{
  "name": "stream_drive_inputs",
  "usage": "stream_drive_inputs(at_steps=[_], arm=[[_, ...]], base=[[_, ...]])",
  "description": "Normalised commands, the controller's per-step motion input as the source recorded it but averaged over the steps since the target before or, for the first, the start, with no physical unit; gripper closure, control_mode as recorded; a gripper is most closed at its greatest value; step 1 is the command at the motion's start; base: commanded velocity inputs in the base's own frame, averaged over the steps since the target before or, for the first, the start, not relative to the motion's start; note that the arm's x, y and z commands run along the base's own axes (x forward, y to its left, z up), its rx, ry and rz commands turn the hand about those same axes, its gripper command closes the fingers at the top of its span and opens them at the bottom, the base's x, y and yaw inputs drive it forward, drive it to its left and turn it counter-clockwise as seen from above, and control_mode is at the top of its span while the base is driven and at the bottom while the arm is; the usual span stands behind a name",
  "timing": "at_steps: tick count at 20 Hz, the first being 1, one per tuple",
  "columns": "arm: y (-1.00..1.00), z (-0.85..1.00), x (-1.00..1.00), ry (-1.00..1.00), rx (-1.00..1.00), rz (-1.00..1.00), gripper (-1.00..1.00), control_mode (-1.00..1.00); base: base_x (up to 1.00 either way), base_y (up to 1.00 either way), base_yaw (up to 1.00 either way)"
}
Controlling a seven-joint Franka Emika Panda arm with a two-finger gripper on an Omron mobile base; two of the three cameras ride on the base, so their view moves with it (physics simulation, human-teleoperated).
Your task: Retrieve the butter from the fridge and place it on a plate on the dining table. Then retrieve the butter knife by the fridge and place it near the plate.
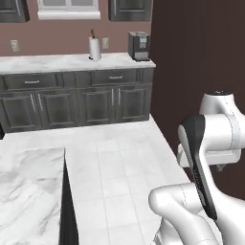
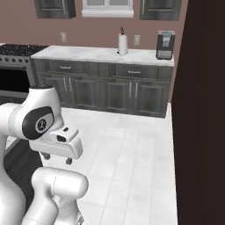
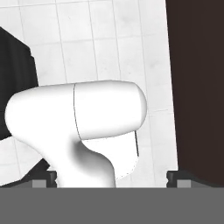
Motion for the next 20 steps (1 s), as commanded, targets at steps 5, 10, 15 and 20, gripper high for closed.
stream_drive_inputs(at_steps=[5,10,15,20], arm=[[0.0,0.0,0.0,0.0,0.0,0.0,-1.0,1.0],[0.0,0.0,0.0,0.0,0.0,0.0,-1.0,1.0],[0.0,0.0,0.0,0.0,0.0,0.0,-1.0,1.0],[0.0,0.0,0.0,0.0,0.0,0.0,-1.0,1.0]], base=[[1.0,-0.09,0.08],[1.0,-0.09,0.1],[1.0,-0.11,0.12],[1.0,-0.17,0.15]])
